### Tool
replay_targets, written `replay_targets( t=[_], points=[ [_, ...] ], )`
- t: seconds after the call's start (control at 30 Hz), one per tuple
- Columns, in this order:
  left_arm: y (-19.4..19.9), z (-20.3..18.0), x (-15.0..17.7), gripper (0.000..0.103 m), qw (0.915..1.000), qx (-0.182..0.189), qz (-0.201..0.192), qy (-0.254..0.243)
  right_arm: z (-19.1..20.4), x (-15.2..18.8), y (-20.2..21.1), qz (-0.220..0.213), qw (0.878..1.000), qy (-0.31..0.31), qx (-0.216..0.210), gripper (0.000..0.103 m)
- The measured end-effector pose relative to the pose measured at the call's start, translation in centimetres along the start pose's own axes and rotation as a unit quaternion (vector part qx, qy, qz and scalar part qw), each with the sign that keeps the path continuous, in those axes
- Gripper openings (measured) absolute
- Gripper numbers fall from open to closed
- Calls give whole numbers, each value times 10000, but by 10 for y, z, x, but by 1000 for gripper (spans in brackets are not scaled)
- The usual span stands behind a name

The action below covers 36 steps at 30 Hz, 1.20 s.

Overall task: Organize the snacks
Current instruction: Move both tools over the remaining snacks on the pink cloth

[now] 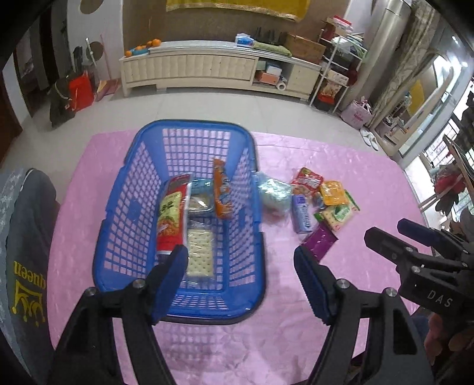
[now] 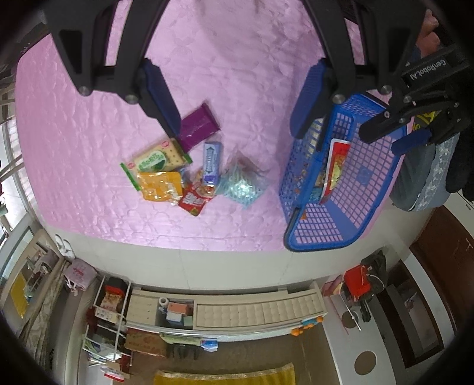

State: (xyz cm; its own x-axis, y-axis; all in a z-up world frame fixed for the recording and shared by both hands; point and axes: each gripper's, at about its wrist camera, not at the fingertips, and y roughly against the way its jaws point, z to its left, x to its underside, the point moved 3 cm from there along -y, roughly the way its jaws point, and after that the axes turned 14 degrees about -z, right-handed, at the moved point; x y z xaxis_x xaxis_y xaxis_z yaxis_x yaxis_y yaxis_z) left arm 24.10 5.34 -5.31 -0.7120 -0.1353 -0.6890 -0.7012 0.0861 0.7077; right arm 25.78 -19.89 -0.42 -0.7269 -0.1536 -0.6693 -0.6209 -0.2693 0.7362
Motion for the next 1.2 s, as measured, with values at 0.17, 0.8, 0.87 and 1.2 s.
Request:
replay_targets(
  t=[0.17,0.8,0.87,1.2],
  points=[
    [-1,-38,-3,79,9994,77,-40,-345,-28,1,6,-14,9999,-149,-15,80],
    [-98,-163,41,79,9862,152,826,-1426,-159,51,-25,447,9952,-818,306,80],
    [-113,-169,52,79,9831,146,945,-1562,-167,62,-34,559,9946,-805,346,80],
    [-169,-161,67,79,9796,223,1126,-1650,-185,90,-69,729,9952,-555,332,80]
  ],
)
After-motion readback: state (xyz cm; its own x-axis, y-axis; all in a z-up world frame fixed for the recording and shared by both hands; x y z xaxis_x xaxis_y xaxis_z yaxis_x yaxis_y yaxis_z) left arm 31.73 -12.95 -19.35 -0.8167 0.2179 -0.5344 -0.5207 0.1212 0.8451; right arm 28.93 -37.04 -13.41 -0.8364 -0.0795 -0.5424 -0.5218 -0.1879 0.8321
